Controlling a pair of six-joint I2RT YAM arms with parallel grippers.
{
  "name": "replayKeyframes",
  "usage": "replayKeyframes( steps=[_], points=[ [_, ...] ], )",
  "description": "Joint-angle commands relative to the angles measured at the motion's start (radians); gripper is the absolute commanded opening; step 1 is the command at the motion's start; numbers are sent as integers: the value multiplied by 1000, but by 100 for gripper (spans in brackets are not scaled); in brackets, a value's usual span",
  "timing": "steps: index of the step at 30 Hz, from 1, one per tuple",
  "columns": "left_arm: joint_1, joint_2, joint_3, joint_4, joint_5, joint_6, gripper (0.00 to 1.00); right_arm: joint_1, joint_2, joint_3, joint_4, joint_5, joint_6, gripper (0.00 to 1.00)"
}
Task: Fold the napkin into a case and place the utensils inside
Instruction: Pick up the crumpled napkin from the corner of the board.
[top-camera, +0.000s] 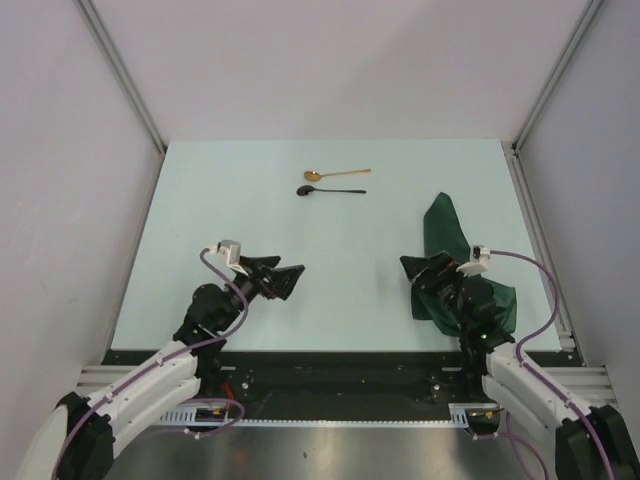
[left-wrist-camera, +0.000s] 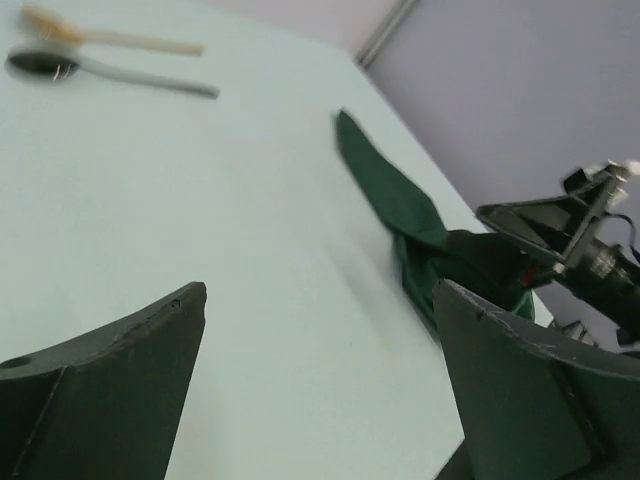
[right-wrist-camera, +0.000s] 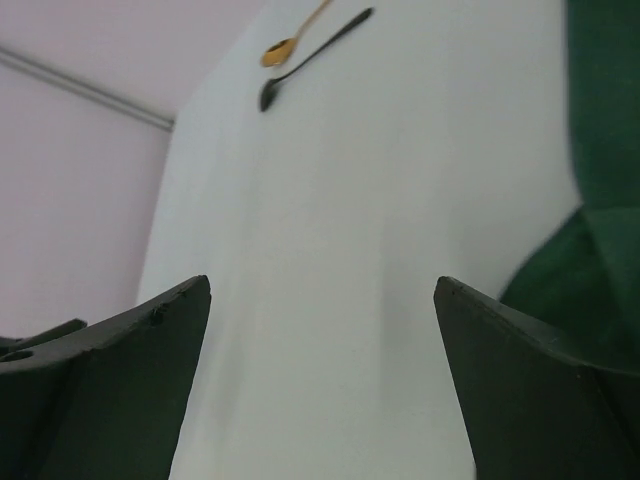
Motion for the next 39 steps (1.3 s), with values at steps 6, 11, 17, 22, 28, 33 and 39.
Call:
replayKeyframes(
  steps=[6, 11, 17, 22, 28, 33, 39],
  points=[
    [33, 124, 173, -289, -127, -338, 100, -118, -285, 204, -775, 230, -40, 100],
    [-54, 584, 475, -384, 64, -272, 97, -259, -257, 322, -1005, 190, -49, 100],
    [-272, 1136, 1009, -665, 286, -137, 93, -336, -44, 460, -1114, 62, -66, 100],
    [-389, 1392, 1162, -547, 334, -199, 94, -338, 70, 583, -1287, 177, -69, 100],
    [-432, 1555, 1305, -681, 242, -242, 91, -338, 5, 627, -1384, 228, -32, 100],
    [-430, 1586, 1330, -705, 245, -255, 56, -339, -132, 586, -1353, 233, -32, 100],
    [-351, 1392, 1160, -705, 133, -213, 4, -339, -184, 561, -1248, 101, -151, 100]
  ],
)
